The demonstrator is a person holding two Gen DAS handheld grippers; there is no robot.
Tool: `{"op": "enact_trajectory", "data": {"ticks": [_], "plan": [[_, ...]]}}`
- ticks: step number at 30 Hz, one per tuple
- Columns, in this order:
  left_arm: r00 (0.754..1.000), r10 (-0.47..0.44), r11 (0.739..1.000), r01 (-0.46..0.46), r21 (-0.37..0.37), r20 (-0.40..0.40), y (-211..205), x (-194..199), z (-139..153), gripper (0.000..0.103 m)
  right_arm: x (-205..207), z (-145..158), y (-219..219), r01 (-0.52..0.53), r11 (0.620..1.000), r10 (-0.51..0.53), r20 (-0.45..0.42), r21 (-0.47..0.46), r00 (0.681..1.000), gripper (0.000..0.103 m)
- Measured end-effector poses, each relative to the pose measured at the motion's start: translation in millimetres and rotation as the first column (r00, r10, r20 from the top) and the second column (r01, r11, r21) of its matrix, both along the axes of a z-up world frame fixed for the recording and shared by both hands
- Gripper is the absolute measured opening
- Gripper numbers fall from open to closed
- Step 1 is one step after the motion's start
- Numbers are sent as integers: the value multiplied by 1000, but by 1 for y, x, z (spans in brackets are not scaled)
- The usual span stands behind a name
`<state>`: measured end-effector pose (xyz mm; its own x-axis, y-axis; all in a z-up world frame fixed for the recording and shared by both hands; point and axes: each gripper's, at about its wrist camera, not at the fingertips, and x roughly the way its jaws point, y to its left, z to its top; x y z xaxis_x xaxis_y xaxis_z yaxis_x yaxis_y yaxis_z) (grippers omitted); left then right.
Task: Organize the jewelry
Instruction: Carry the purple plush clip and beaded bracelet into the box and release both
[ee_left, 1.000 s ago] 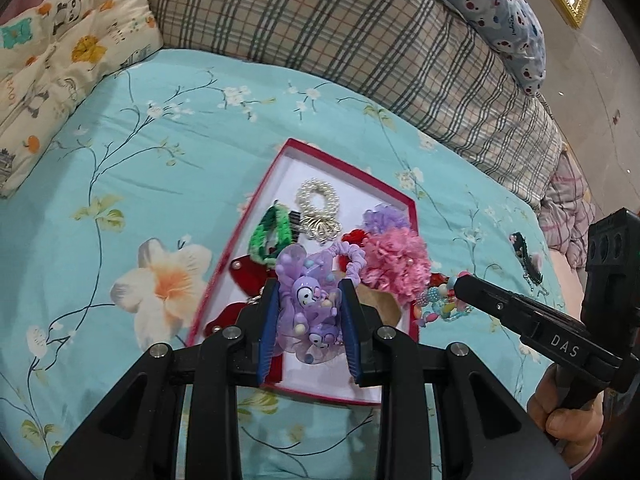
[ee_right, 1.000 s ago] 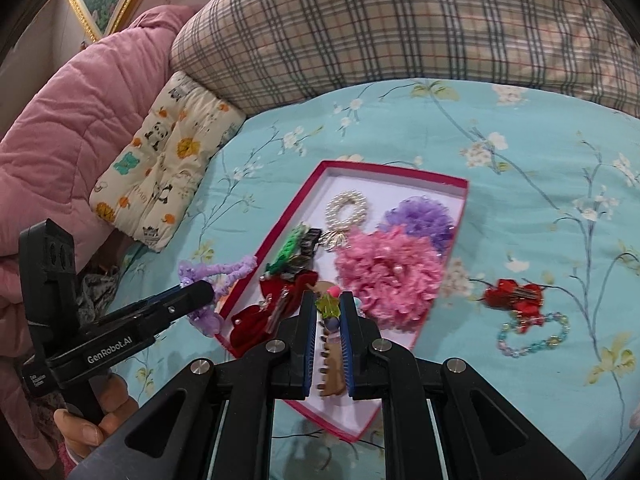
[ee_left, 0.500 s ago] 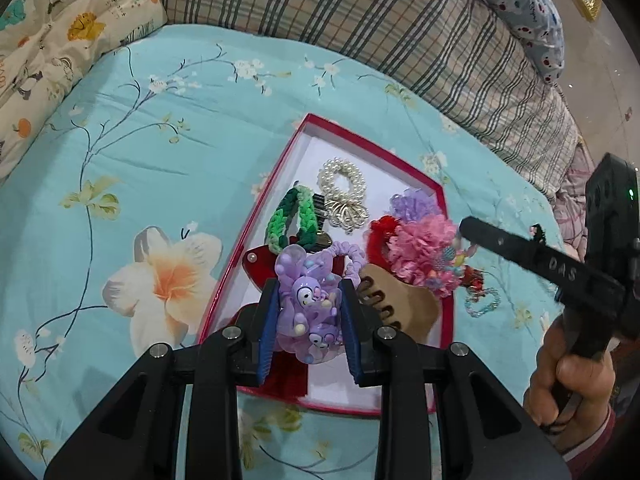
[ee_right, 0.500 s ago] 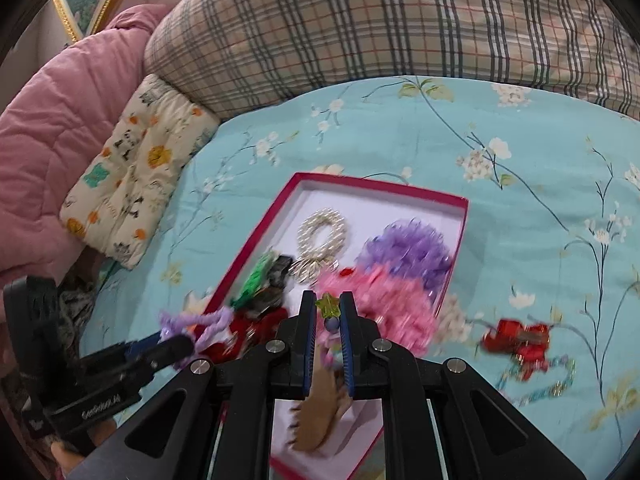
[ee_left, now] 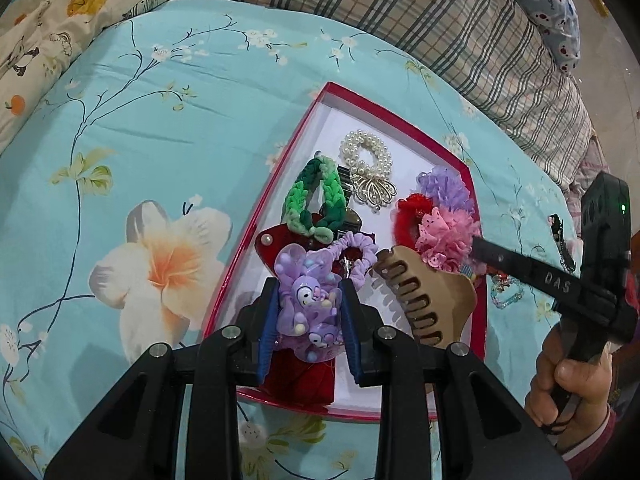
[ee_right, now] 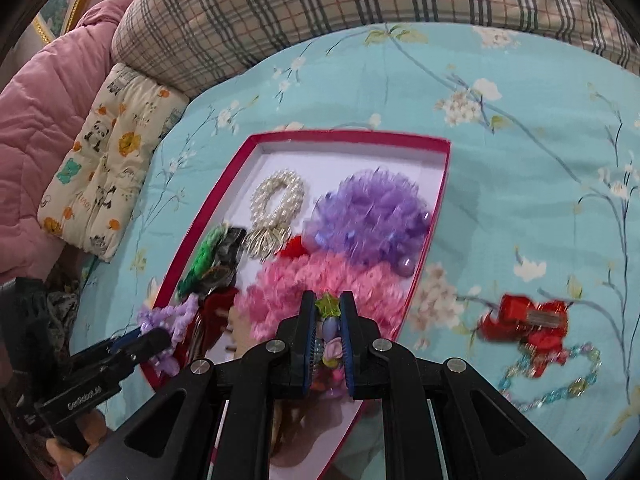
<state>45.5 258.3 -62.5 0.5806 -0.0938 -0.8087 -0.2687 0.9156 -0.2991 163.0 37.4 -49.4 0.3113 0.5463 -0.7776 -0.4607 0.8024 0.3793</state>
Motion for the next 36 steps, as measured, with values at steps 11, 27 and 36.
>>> {"op": "enact_trajectory", "data": {"ticks": [11, 27, 36], "plan": [[1000, 8, 1000, -8, 14, -26, -2, 6, -4, 30, -4, -7, 2, 12, 1000, -12, -6, -10, 1000, 13], [1000, 7, 1000, -6, 30, -31, -4, -3, -1, 43, -9, 4, -2, 10, 999, -9, -19, 38, 1000, 31], [1000, -3, 999, 4, 40, -18, -9, -13, 10, 50, -22, 14, -8, 5, 998, -5, 3, 55, 1000, 39]]}}
